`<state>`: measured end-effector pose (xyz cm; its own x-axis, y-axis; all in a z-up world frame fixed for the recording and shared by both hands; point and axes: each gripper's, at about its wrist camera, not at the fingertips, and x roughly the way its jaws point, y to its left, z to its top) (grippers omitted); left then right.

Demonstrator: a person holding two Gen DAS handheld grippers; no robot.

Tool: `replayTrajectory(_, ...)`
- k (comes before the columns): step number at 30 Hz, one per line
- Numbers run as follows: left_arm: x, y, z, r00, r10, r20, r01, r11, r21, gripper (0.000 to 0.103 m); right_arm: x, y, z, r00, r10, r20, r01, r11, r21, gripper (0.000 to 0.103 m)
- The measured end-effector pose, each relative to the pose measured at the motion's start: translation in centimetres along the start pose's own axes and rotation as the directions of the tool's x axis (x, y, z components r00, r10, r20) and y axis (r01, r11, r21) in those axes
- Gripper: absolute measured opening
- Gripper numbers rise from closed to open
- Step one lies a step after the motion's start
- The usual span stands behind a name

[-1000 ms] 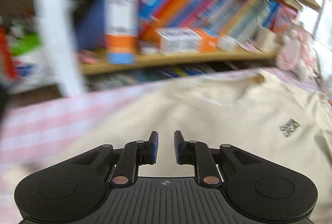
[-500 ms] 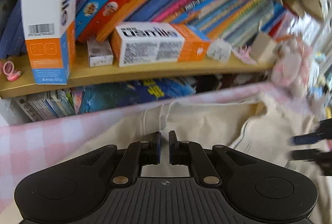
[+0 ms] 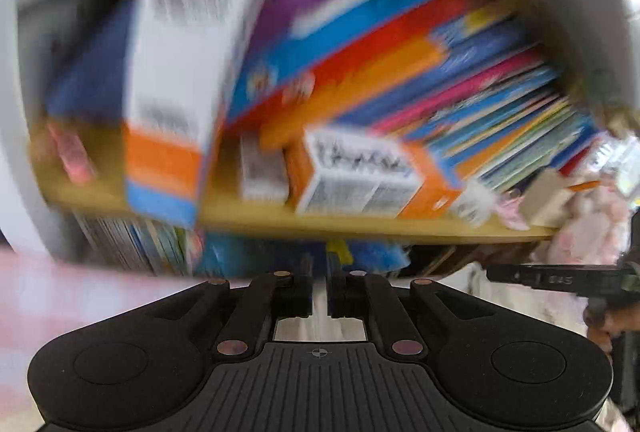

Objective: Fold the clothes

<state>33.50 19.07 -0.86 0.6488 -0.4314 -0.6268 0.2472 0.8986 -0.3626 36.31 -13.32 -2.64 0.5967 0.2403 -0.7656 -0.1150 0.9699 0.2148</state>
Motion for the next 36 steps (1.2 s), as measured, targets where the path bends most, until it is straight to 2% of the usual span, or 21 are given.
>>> replayTrajectory(1, -1.4, 0.4, 0.0, 1.000, -0.011, -0.012, 0.012, 0.999, 0.035, 0.009, -0.8, -0.5, -0.3, 1.000, 0.004, 0.006, -0.004, 1.000, -0.004, 0.018)
replayTrajectory(2, -2.7, 0.7, -0.2, 1.000, 0.011, -0.018, -0.010, 0.997, 0.080, 0.009, -1.7, -1.1, -0.7, 1.000, 0.022, 0.009, -0.022, 1.000, -0.006, 0.018)
replayTrajectory(4, -5.3, 1.6, -1.6, 0.992, 0.117, -0.044, -0.105, 0.971, 0.214, 0.009, -3.7, -1.9, -1.9, 0.999, 0.029, 0.014, -0.028, 0.998, -0.053, 0.018)
replayTrajectory(7, -7.6, 3.4, -4.2, 0.958, 0.261, -0.115, -0.206, 0.913, 0.353, 0.009, -7.2, -1.9, -5.3, 1.000, -0.017, 0.011, 0.019, 0.987, -0.157, 0.018)
replayTrajectory(9, -9.1, 5.1, -6.4, 0.930, 0.338, -0.148, -0.254, 0.878, 0.407, 0.009, -9.9, -2.0, -7.7, 0.999, -0.045, 0.015, 0.047, 0.977, -0.206, 0.018)
replayTrajectory(10, -9.7, 5.8, -7.2, 0.921, 0.357, -0.155, -0.265, 0.868, 0.419, 0.011, -11.3, -2.1, -9.1, 0.998, -0.056, 0.019, 0.058, 0.974, -0.217, 0.018)
replayTrajectory(11, -10.1, 6.4, -7.7, 0.918, 0.365, -0.156, -0.271, 0.864, 0.424, 0.014, -12.6, -2.0, -10.4, 0.998, -0.064, 0.022, 0.067, 0.973, -0.220, 0.018)
replayTrajectory(13, -10.5, 7.2, -8.3, 0.919, 0.369, -0.139, -0.281, 0.861, 0.424, 0.036, -15.1, -1.7, -13.0, 0.996, -0.081, 0.028, 0.086, 0.971, -0.223, 0.020)
replayTrajectory(17, -9.1, 7.3, -7.5, 0.943, 0.322, -0.084, -0.267, 0.883, 0.386, 0.041, -18.3, -0.2, -17.2, 0.992, -0.124, 0.038, 0.129, 0.975, -0.182, 0.025)
replayTrajectory(23, -5.5, 6.7, -6.1, 0.964, 0.238, -0.116, -0.185, 0.919, 0.349, 0.042, -22.1, 1.7, -23.1, 0.983, -0.186, -0.016, 0.186, 0.983, -0.005, 0.027)
replayTrajectory(25, -5.1, 6.8, -6.0, 0.969, 0.211, -0.128, -0.162, 0.934, 0.317, 0.036, -23.3, 2.2, -24.9, 0.973, -0.229, -0.034, 0.230, 0.973, 0.018, 0.027)
replayTrajectory(26, -5.1, 6.6, -6.1, 0.969, 0.209, -0.130, -0.158, 0.934, 0.321, 0.033, -23.8, 2.4, -25.8, 0.968, -0.245, -0.048, 0.247, 0.969, 0.034, 0.027)
replayTrajectory(28, -5.0, 6.3, -6.2, 0.969, 0.208, -0.136, -0.155, 0.932, 0.328, 0.016, -24.3, 2.5, -27.4, 0.963, -0.256, -0.085, 0.263, 0.962, 0.072, 0.030)
replayTrajectory(30, -4.6, 6.2, -5.6, 0.960, 0.232, -0.154, -0.171, 0.927, 0.335, 0.003, -24.5, 2.7, -28.6, 0.957, -0.266, -0.113, 0.278, 0.955, 0.102, 0.035)
replayTrajectory(32, -4.3, 6.1, -5.0, 0.953, 0.258, -0.158, -0.191, 0.917, 0.350, 0.003, -24.6, 2.9, -29.5, 0.952, -0.275, -0.135, 0.291, 0.949, 0.123, 0.046)
replayTrajectory(34, -3.7, 5.9, -4.8, 0.946, 0.295, -0.133, -0.227, 0.898, 0.376, 0.002, -24.3, 3.3, -30.0, 0.952, -0.265, -0.155, 0.286, 0.950, 0.130, 0.053)
replayTrajectory(36, -3.4, 6.0, -4.3, 0.944, 0.307, -0.124, -0.240, 0.893, 0.381, 0.002, -23.9, 3.8, -30.0, 0.952, -0.258, -0.166, 0.278, 0.954, 0.115, 0.053)
